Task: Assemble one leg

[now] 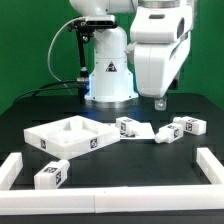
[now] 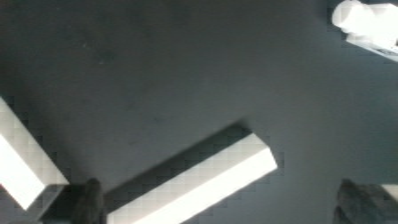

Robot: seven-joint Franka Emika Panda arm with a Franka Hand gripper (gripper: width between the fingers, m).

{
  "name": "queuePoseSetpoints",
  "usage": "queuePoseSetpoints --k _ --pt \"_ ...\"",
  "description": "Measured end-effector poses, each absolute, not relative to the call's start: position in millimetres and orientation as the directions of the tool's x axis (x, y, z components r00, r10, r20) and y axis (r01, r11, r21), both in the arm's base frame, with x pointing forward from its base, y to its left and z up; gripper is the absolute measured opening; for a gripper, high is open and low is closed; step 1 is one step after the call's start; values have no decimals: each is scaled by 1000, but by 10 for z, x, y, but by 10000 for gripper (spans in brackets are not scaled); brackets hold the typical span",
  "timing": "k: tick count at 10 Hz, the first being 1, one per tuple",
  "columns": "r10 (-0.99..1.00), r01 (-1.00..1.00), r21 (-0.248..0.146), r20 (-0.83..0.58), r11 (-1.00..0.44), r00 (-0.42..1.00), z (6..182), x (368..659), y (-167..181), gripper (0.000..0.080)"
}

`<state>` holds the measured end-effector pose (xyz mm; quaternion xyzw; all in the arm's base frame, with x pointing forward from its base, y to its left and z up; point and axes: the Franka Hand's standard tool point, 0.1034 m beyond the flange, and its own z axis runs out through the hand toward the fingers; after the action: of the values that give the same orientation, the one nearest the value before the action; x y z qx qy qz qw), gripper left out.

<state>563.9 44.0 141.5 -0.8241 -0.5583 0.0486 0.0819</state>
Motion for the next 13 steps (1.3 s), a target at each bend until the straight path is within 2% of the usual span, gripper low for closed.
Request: queuePoseSetpoints --k 1,2,3,4,5,9,11,12,13 --pt "939 931 -146 30 -334 342 1368 5584 186 650" --pt "950 949 -76 50 -305 310 1317 5506 -3 650" --pt "959 961 -30 63 -275 277 1262 5453 -186 650" --pt "956 958 -7 69 -287 286 1194 5433 -462 650" --pt "949 952 -6 69 -306 306 1181 5448 -588 650" --pt "943 946 -6 67 -325 325 1157 5418 -613 650" --pt "894 893 57 73 -446 441 1050 5159 -880 650" --pt "847 847 30 76 -530 527 862 4900 -1156 650" --pt "839 840 5 64 -542 541 784 4791 -1348 650"
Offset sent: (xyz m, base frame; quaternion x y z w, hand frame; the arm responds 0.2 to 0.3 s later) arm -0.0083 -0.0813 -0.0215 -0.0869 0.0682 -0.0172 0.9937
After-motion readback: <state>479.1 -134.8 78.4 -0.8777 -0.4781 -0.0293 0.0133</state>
